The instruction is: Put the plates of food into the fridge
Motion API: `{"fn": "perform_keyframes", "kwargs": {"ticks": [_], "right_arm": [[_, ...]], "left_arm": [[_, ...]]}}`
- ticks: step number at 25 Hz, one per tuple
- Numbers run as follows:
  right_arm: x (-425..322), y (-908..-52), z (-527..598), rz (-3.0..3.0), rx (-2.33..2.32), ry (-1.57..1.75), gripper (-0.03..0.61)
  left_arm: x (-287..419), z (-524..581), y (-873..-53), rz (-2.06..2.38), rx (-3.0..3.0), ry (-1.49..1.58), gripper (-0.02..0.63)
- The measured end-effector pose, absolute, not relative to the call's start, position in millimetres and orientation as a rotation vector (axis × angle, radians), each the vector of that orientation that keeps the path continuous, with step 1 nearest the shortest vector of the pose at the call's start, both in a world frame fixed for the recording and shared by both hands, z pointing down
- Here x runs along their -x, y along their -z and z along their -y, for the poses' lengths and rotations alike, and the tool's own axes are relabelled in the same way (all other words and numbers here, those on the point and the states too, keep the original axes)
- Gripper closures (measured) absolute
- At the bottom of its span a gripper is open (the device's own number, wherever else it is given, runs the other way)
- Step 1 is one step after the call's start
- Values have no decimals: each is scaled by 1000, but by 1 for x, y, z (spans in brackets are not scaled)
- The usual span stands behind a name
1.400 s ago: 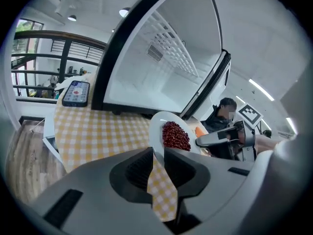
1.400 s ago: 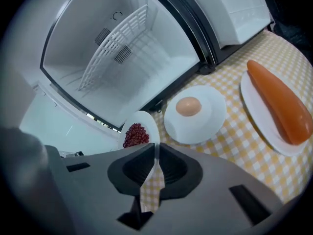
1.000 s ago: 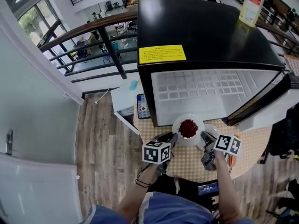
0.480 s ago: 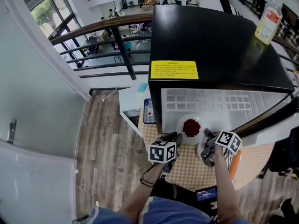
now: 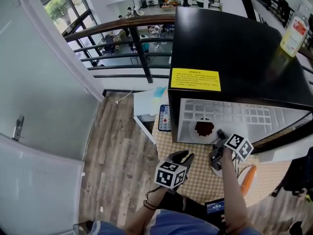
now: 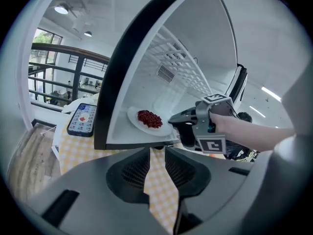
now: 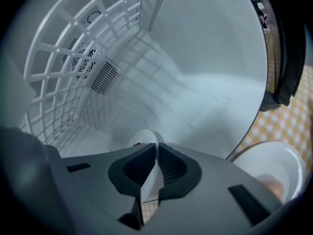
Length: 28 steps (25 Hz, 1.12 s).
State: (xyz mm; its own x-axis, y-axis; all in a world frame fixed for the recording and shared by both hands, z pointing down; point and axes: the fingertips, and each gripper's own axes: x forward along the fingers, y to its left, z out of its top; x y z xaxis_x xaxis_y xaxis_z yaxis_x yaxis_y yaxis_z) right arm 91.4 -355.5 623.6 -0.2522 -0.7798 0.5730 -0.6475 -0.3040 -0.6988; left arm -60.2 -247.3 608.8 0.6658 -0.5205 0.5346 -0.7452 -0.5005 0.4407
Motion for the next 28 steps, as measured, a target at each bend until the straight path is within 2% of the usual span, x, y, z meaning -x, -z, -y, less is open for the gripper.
{"fn": "perform_keyframes", "kwargs": {"ticks": [8, 16, 17, 20, 21, 28], "right_arm": [[-73, -623, 386, -1812, 1872, 1577, 545], [-57, -624, 389, -2162, 2019, 1395, 540], [-55, -623, 389, -2206, 2028, 1369, 533], [-48, -617, 387, -2295, 2022, 1321, 437], [-48, -614, 386, -2289, 2018, 1315, 426], [-52, -572, 347, -2225, 1914, 1258, 430]], "left_arm": [[79, 218, -603, 976, -2210, -449, 523], [93, 207, -596, 989, -2208, -446, 523], [94, 206, -595, 988, -2212, -449, 523], [96, 205, -590, 984, -2223, -444, 523], [97, 205, -587, 980, -2229, -439, 523], [97, 202, -559, 940, -2305, -397, 523]]}}
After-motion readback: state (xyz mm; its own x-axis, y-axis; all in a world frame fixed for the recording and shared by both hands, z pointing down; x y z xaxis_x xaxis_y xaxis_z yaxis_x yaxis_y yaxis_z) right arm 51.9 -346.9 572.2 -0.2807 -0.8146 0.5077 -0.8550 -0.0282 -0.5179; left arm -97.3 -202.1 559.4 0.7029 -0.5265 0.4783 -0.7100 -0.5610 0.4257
